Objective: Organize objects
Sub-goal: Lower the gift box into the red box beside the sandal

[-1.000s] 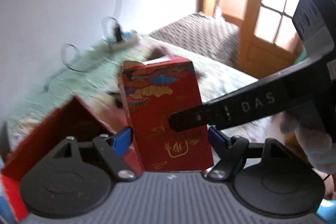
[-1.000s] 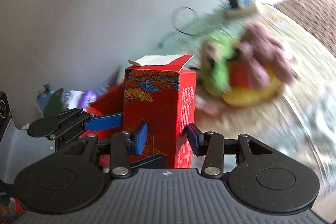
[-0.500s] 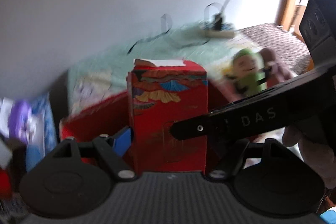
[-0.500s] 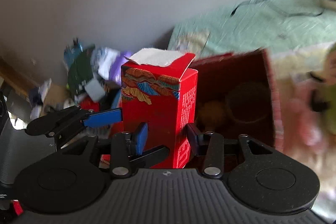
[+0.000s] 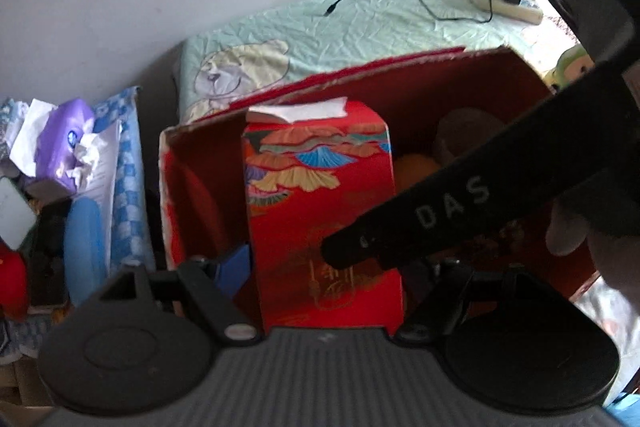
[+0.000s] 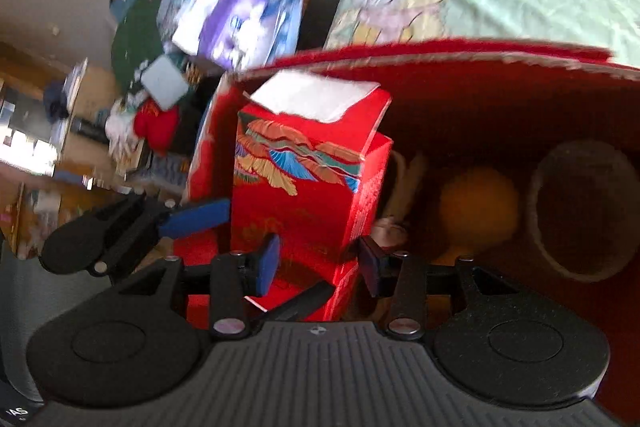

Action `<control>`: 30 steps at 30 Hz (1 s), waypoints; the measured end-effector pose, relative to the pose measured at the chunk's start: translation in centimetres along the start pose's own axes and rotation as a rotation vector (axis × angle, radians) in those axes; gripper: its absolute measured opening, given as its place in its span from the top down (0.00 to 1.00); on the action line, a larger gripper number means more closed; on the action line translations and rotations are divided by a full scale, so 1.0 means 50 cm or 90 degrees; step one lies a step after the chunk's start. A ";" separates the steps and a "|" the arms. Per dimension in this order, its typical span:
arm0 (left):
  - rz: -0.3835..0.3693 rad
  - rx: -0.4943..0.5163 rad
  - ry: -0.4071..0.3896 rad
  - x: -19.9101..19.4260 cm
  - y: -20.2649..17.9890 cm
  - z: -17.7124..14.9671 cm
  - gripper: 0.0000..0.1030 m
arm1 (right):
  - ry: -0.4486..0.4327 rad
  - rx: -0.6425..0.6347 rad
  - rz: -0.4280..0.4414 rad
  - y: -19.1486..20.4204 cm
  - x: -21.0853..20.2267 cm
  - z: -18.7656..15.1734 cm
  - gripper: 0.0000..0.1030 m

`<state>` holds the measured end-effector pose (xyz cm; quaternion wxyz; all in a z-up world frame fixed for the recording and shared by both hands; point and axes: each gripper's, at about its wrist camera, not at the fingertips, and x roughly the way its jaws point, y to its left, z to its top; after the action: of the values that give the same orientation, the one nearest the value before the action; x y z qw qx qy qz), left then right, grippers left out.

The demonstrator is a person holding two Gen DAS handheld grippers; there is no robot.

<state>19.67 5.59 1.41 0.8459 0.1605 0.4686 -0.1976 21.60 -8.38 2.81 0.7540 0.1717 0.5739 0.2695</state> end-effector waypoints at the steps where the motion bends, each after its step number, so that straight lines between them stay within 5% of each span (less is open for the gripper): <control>1: 0.007 0.002 0.002 0.000 -0.002 0.000 0.24 | 0.007 -0.002 0.006 0.000 0.002 0.000 0.55; 9: 0.008 -0.021 -0.004 -0.039 -0.002 -0.009 0.24 | -0.022 -0.045 0.038 0.010 -0.032 -0.003 0.56; 13: 0.028 -0.023 0.010 -0.038 -0.005 -0.004 0.24 | 0.010 -0.014 0.065 -0.006 0.004 0.009 0.55; 23: 0.029 -0.023 0.060 0.021 -0.008 -0.011 0.26 | 0.054 0.044 0.036 -0.034 0.068 0.004 0.56; 30: 0.037 -0.028 0.045 0.000 0.001 -0.022 0.24 | 0.015 0.048 0.048 -0.042 0.049 0.002 0.56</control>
<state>18.87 6.14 0.86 0.8377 0.1624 0.4973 -0.1568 22.63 -8.57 -0.22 0.7294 0.2181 0.5860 0.2776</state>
